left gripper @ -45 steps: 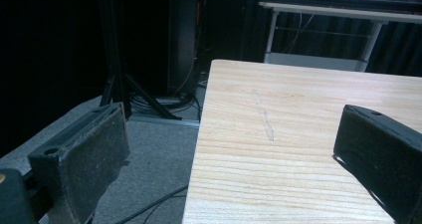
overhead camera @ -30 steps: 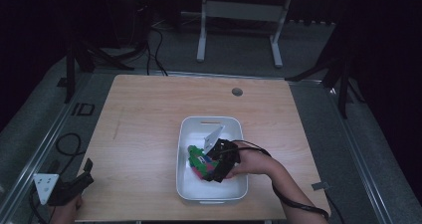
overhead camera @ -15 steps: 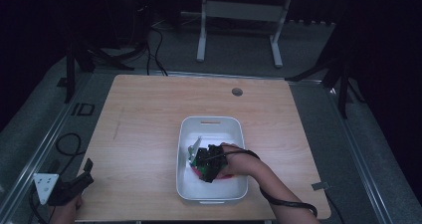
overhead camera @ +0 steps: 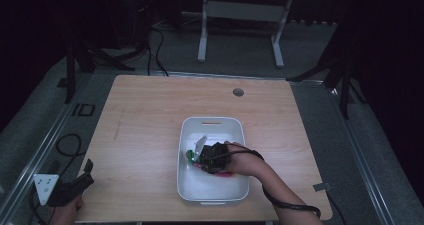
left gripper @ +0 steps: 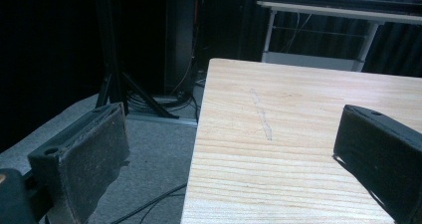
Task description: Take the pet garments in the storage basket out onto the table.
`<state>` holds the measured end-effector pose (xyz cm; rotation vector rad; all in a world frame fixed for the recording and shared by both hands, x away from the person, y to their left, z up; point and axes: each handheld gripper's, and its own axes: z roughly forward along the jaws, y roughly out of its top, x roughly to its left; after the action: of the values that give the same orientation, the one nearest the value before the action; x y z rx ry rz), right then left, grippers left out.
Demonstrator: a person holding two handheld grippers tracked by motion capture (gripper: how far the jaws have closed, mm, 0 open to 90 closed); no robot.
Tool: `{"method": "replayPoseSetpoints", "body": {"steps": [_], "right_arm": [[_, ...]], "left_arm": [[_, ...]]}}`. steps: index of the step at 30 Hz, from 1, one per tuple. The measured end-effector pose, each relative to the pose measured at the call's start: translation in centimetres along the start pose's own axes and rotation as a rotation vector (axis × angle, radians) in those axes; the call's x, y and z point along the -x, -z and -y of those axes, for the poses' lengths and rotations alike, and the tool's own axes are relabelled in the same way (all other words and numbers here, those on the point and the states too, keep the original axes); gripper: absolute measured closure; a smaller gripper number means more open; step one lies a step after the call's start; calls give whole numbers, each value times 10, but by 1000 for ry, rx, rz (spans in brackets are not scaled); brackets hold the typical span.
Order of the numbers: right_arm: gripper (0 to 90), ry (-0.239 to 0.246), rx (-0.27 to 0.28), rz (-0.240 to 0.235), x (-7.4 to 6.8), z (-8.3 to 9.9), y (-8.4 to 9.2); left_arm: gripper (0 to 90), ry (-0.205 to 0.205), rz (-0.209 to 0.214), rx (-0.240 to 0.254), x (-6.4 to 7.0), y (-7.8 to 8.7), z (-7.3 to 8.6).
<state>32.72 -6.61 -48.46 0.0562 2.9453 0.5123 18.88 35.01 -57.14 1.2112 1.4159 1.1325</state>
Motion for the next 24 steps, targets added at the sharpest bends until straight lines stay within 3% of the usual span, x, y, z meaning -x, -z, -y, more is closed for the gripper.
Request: {"method": "replayPoseSetpoints", "body": {"steps": [1, 2, 10, 19, 24], "right_arm": [[680, 0, 0, 0, 0, 0, 0], [680, -13, 29, 17, 3, 0, 14], [680, -27, 141, 56, 8, -1, 63], [680, -41, 220, 123, 14, -1, 109], [680, -67, 256, 171, 22, 9, 133]], "left_arm": [[14, 0, 0, 0, 0, 0, 0], [14, 1, -1, 1, 0, 0, 0], [14, -1, -3, 0, 1, 0, 0], [14, 1, -3, 3, 0, 0, 0], [14, -2, -4, 2, 0, 0, 0]]}}
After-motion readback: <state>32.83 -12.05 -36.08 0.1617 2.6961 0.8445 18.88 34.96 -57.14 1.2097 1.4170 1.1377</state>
